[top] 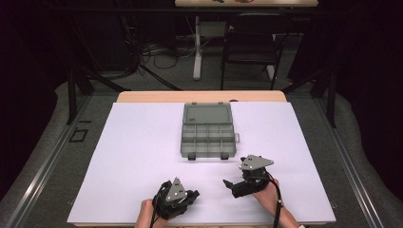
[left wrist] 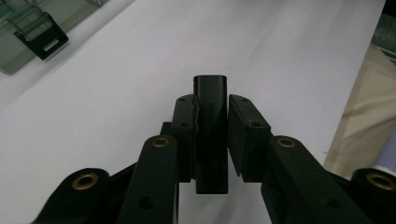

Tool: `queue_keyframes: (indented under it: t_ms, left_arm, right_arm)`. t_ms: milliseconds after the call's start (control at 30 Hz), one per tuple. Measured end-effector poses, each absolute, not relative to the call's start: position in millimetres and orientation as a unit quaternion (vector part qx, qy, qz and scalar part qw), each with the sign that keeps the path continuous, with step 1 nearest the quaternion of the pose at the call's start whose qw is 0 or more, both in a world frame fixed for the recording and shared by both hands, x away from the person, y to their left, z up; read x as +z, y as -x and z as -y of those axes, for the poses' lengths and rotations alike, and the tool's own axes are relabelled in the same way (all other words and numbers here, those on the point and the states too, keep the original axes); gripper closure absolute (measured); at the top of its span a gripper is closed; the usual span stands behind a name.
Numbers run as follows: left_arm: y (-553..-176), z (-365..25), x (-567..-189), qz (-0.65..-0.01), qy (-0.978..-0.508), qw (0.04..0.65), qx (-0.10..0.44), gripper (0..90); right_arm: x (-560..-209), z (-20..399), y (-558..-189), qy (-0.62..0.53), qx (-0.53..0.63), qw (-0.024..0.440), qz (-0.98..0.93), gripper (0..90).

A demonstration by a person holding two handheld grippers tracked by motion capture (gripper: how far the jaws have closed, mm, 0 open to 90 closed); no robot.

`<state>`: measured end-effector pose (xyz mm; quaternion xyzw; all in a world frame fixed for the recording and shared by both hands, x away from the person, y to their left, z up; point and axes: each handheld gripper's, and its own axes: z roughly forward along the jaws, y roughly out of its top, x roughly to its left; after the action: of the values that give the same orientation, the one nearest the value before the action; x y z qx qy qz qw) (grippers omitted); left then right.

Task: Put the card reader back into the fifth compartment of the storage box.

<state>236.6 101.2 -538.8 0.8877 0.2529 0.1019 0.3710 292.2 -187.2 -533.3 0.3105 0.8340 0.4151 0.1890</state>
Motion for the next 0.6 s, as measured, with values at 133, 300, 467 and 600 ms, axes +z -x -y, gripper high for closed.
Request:
queue_keyframes:
  t_ms: [133, 300, 467, 600]
  left_arm:
    - [-238, -103, -536, -0.252, -0.886, 0.374, 0.106, 73.1]
    - [-241, -105, -533, -0.252, -0.885, 0.376, 0.11, 73.1]
    - [-246, -109, -530, -0.255, -0.881, 0.38, 0.119, 73.1]
    - [-251, -112, -527, -0.258, -0.877, 0.385, 0.126, 73.1]
  right_arm:
    - [-534, 187, -292, -0.311, 0.414, 0.189, -0.834, 0.0]
    - [-533, 187, -292, -0.311, 0.415, 0.189, -0.834, 0.0]
    - [-533, 188, -293, -0.311, 0.415, 0.19, -0.834, 0.0]
    - [-534, 188, -293, -0.311, 0.414, 0.189, -0.834, 0.0]
